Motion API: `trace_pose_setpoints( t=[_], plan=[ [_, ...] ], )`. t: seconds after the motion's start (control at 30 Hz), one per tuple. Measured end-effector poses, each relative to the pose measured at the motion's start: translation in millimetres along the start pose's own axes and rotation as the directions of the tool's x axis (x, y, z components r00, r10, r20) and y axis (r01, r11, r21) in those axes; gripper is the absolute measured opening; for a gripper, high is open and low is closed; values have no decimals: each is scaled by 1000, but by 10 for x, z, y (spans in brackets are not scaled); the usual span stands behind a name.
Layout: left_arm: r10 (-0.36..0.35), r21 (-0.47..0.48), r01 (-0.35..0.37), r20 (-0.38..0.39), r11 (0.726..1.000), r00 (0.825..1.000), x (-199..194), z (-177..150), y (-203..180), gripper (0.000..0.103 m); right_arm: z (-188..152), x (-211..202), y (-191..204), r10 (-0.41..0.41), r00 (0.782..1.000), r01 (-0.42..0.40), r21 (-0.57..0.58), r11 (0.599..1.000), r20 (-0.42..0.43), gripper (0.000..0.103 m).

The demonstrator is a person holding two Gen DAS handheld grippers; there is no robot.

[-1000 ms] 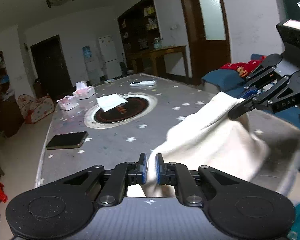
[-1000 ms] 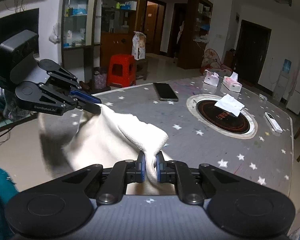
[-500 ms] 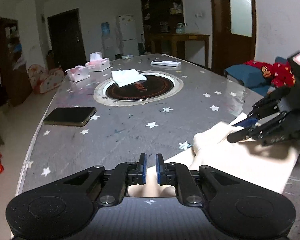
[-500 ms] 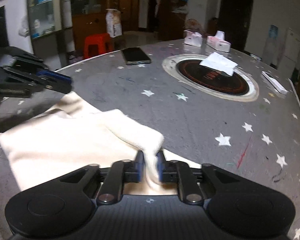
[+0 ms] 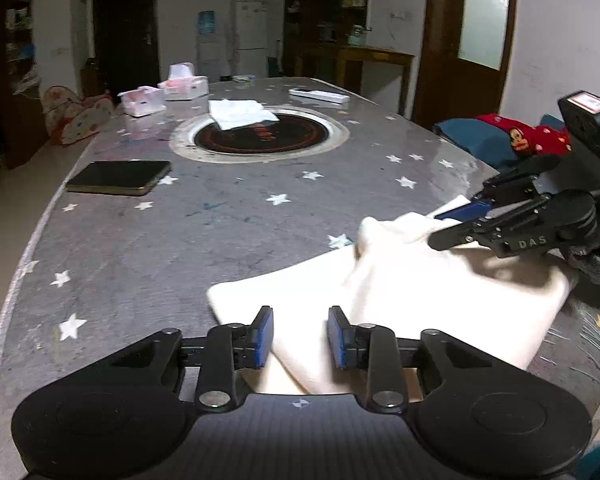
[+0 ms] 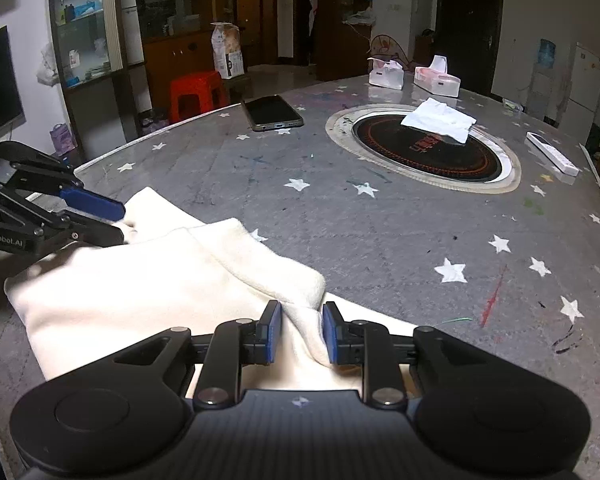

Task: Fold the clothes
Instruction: 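Lay the folded hem over the body and open both grippers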

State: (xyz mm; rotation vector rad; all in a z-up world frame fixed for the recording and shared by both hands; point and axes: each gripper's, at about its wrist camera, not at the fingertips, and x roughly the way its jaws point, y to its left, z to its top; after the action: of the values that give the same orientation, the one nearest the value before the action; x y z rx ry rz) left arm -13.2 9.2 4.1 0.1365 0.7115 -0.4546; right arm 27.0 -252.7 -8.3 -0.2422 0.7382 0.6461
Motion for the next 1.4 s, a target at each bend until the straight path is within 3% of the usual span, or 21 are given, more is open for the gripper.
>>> trace_pose_setpoints(
  t=[0.2,0.27,0.37,0.5,0.6,0.67,0.8,1.0,1.1,1.17,1.3,1.4],
  plan=[
    [-35,-40,34,-26,999,999,93,2,46,31,-7,-5,17,2,1000,-2,5,1000,2,20],
    [-31,-44,30,-23,999,999,103,8,43,14,-2,-15,35,-6,1000,6,-3,1000,7,15],
    [-6,-32,6,11,999,1000,35,28,23,8,11,-44,76,-26,999,26,-20,999,22,10],
    [54,15,-56,115,998,992,-187,113,-33,7,108,-169,143,-56,996,60,-57,997,73,9],
    [130,40,-141,200,989,971,-245,175,-57,7,212,-165,167,-75,992,83,-74,994,106,9],
    [170,36,-181,198,983,965,-139,177,-22,7,271,-120,176,-87,989,97,-80,992,120,9],
    [234,20,-238,129,971,964,205,75,71,8,187,224,124,-109,992,112,-58,992,60,14],
    [235,-10,-235,82,972,969,294,97,148,16,163,175,82,-125,990,126,-9,992,67,33],
    [229,-41,-225,106,973,968,185,160,145,16,179,48,116,-119,989,119,9,993,83,42],
    [185,-55,-179,132,982,974,109,204,96,16,191,-27,151,-95,991,92,37,995,96,44],
    [30,-88,-18,128,996,991,131,286,16,16,197,-47,222,-23,995,16,76,997,95,44],
    [-3,-88,12,102,996,995,298,324,-8,16,177,56,232,-21,997,14,91,996,74,44]
  ],
)
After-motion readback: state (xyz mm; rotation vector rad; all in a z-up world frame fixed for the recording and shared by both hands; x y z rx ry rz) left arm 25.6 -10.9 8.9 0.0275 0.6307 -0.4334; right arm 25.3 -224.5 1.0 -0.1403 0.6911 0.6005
